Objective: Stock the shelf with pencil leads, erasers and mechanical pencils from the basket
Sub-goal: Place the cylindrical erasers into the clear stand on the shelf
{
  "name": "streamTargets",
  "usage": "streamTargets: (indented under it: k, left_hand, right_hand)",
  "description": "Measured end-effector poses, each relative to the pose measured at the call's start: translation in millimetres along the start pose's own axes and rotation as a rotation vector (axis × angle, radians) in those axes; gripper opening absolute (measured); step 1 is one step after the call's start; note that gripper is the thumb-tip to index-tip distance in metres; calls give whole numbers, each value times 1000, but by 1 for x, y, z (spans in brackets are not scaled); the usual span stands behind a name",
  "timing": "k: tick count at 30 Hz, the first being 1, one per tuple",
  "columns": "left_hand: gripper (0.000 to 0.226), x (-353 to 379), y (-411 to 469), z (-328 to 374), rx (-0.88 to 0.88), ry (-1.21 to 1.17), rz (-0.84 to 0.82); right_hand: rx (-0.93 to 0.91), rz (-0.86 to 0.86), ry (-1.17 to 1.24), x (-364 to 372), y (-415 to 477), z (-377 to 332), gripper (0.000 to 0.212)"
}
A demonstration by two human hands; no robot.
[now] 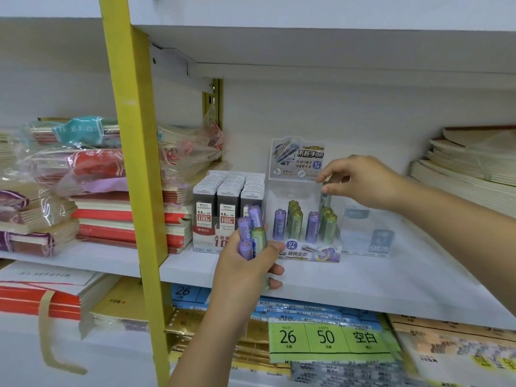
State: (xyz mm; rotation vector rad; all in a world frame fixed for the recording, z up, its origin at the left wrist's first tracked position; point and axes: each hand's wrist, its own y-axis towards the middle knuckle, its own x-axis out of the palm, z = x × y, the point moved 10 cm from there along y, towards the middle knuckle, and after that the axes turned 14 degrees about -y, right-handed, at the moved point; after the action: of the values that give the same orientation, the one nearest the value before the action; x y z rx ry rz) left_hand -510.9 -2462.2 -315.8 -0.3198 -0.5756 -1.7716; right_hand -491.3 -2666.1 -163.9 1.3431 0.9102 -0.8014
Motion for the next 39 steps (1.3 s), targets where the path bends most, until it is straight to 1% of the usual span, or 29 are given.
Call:
streamTargets:
  k: [2,5,9,13,16,22,26,30,33,35,36,37,38,39]
  left_hand:
    - [18,0,0,0,0,2,3]
    - [16,-1,-1,1,-2,6,6]
    - [18,-2,-1,1,-10,5,12]
    - [19,-2,-2,0,-19,15,1]
    - [21,0,-3,1,-25,22,-22]
    - [21,0,-3,1,-31,30,-32]
    - [21,0,-3,0,-31,32,-34]
    - [22,0,-2,0,-38,41,-32]
    - [20,0,-4,1,-41,49,-43]
    - [18,0,-5,3,-51,52,-50]
    - [17,0,-5,3,-60,57,-56]
    - [16,1,-6,3,-69,66,-63]
    - [14,1,-7,4,-77,77,-75]
    - [14,3,-8,4,-83,84,-94]
  right_hand:
    - [-4,10,-22,4,0,-1,11]
    - [-3,17,-59,7,0,-3,14]
    - [11,-44,-88,8,-1,0,12]
    - [20,-96,-85,7,0,8,15]
    - [7,-75,-79,10,2,8,16]
    - [-37,-9,-178,8,2,2,17]
    - [-45,-13,-187,10,2,2,18]
    - [-29,14,-146,12,1,3,16]
    - [-6,-53,-227,22,0,7,15]
    - [5,-128,-252,29,-3,8,20]
    - [-10,-129,-275,29,-5,5,23]
    - [-39,-82,-310,24,-7,1,26]
    - [-65,7,-332,14,-11,-6,27]
    - [-77,114,-303,1,-17,-15,27]
